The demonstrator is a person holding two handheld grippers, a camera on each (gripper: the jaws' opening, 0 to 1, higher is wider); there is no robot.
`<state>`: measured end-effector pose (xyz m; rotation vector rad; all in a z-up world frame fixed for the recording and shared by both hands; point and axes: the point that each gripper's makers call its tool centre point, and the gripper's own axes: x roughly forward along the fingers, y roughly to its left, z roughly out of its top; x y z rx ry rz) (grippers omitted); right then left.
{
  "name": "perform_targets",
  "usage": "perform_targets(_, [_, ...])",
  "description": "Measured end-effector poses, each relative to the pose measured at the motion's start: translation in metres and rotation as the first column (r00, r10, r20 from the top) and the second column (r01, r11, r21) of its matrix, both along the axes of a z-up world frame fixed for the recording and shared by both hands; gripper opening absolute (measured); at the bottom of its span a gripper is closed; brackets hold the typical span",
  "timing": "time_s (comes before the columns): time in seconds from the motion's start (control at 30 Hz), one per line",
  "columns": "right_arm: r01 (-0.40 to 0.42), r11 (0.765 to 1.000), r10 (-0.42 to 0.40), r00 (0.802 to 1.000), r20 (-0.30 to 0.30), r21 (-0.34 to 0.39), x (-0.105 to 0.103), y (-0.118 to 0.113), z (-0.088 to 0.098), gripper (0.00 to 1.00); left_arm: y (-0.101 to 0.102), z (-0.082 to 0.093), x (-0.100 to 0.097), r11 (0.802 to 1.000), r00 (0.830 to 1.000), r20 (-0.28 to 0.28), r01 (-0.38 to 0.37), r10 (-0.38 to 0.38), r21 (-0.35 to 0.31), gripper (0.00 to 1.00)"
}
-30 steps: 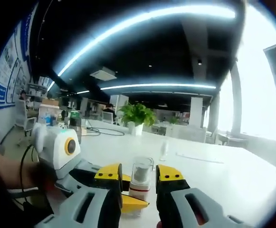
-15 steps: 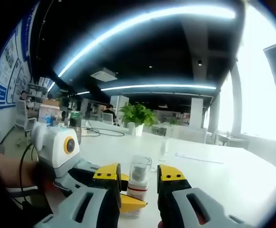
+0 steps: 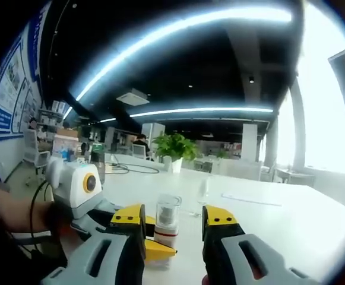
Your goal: Clamp pump bottle remove cover press pump head put on cover
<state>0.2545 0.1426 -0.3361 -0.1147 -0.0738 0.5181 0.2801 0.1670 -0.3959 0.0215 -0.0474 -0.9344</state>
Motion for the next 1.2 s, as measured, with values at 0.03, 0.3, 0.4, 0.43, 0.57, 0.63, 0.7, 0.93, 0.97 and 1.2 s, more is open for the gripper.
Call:
perform_targets(0.03, [-0.003, 1.000, 0.003, 1.000, 0.003, 0.002, -0.001, -0.001, 0.001, 0.34, 0.000, 0.000, 0.000, 1.000, 1.000, -0.001, 0.000, 0.000, 0.000, 0.12])
perform_targets(0.3, [-0.024, 0.999, 0.023, 0.999, 0.033, 0.025, 0.000, -0.015, 0.018, 0.34, 0.001, 0.000, 0.001, 1.000, 1.000, -0.003, -0.006, 0.006, -0.001, 0.12])
perform_targets(0.4, [-0.031, 0.999, 0.029, 0.998, 0.047, 0.028, -0.002, -0.019, 0.022, 0.34, 0.001, 0.000, 0.000, 1.000, 1.000, -0.002, -0.007, 0.007, -0.001, 0.12])
perform_targets(0.43, [-0.030, 0.999, 0.029, 0.998, 0.049, 0.030, -0.002, -0.020, 0.023, 0.34, 0.001, 0.000, 0.000, 1.000, 1.000, -0.003, -0.007, 0.007, -0.001, 0.12])
perform_targets(0.57, [-0.014, 0.999, 0.010, 0.997, 0.070, 0.043, 0.000, -0.031, 0.030, 0.33, 0.001, 0.000, 0.001, 1.000, 1.000, -0.005, -0.009, 0.008, -0.002, 0.12])
perform_targets(0.63, [0.001, 0.999, -0.005, 0.997, 0.075, 0.054, 0.001, -0.039, 0.033, 0.32, 0.002, -0.001, 0.002, 1.000, 1.000, -0.006, -0.010, 0.010, -0.002, 0.12])
perform_targets(0.7, [0.019, 0.999, -0.023, 0.997, 0.078, 0.050, 0.004, -0.047, 0.031, 0.31, 0.002, -0.001, 0.002, 1.000, 1.000, -0.006, -0.010, 0.010, -0.002, 0.12])
perform_targets(0.93, [0.058, 0.996, -0.062, 0.996, 0.058, 0.067, 0.014, -0.067, 0.022, 0.31, 0.002, -0.001, 0.002, 1.000, 1.000, -0.010, -0.012, 0.012, -0.003, 0.12])
perform_targets(0.97, [0.066, 0.996, -0.069, 0.996, 0.055, 0.066, 0.015, -0.070, 0.020, 0.31, 0.002, -0.001, 0.003, 1.000, 1.000, -0.011, -0.012, 0.012, -0.003, 0.12])
perform_targets(1.2, [0.097, 0.993, -0.099, 0.995, 0.022, 0.074, 0.023, -0.079, 0.000, 0.31, 0.003, -0.002, 0.003, 1.000, 1.000, -0.013, -0.011, 0.011, -0.002, 0.12])
